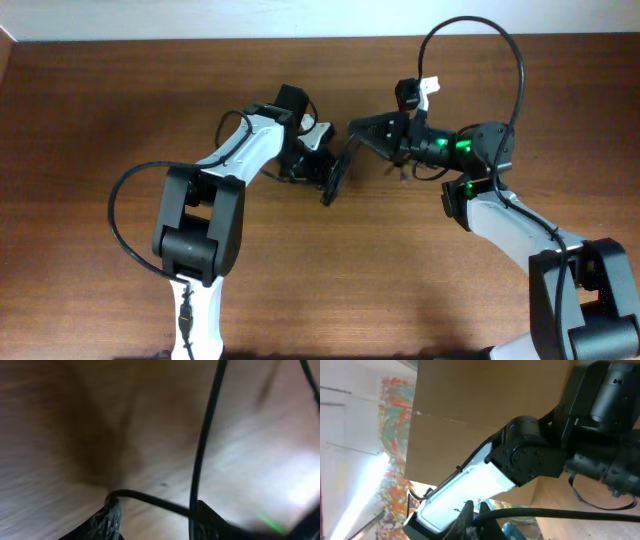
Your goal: Untangle cables
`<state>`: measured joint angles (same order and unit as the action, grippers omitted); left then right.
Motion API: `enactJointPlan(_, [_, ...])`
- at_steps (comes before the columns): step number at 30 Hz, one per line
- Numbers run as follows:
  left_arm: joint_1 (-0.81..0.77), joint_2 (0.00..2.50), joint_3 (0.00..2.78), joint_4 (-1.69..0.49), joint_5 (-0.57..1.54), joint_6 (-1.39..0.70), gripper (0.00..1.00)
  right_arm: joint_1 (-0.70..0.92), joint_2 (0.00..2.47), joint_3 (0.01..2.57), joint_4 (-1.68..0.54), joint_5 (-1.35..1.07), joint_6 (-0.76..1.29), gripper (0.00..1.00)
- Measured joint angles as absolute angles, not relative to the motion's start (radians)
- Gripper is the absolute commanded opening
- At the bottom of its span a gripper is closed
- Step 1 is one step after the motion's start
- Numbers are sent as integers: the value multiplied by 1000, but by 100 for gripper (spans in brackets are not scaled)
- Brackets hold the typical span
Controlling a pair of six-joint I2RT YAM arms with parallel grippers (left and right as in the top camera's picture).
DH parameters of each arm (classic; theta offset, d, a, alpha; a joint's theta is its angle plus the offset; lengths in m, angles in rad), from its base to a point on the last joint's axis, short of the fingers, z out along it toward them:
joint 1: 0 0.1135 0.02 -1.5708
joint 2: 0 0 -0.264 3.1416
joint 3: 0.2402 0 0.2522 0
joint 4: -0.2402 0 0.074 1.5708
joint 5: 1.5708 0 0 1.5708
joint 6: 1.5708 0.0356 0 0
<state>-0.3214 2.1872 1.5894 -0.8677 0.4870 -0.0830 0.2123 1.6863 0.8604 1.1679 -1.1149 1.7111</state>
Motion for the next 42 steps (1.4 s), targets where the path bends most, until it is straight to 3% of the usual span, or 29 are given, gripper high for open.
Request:
enactJointPlan(9, [-326, 2187, 1594, -871, 323, -146, 44, 194, 1689, 894, 1243, -1175, 1769, 4])
enactJointPlan(13, [-326, 2186, 1600, -887, 255, -170, 43, 102, 1689, 896, 1236, -1274, 1771, 4])
enactJointPlan(22, [-326, 2183, 1601, -892, 190, -200, 43, 33, 1694, 899, 1205, -1510, 1643, 4])
enactJointPlan(24, [-323, 2182, 1601, -893, 181, -204, 43, 31, 1713, 904, 1085, -1509, 1579, 4])
enactJointPlan(26, [-318, 2182, 1601, -894, 173, -204, 43, 28, 1740, 912, 823, -1477, 1457, 4])
enactJointPlan(31, [-318, 2181, 1601, -894, 162, -207, 44, 25, 1780, 921, 100, -1267, 950, 4])
enactJointPlan(33, [-318, 2181, 1601, -894, 156, -207, 35, 25, 1780, 921, -228, -1078, 730, 4])
enactJointPlan(34, [-316, 2181, 1601, -894, 151, -207, 29, 25, 1780, 917, -299, -999, 665, 4])
enactJointPlan(37, [-312, 2181, 1600, -894, 145, -211, 26, 25, 1779, 920, -574, -689, 519, 4])
enactJointPlan(40, [-311, 2181, 1600, -893, 146, -212, 31, 27, 1770, 924, -733, -403, 448, 9])
enactJointPlan(42, [-312, 2181, 1600, -892, 150, -215, 31, 28, 1763, 934, -760, -342, 435, 13])
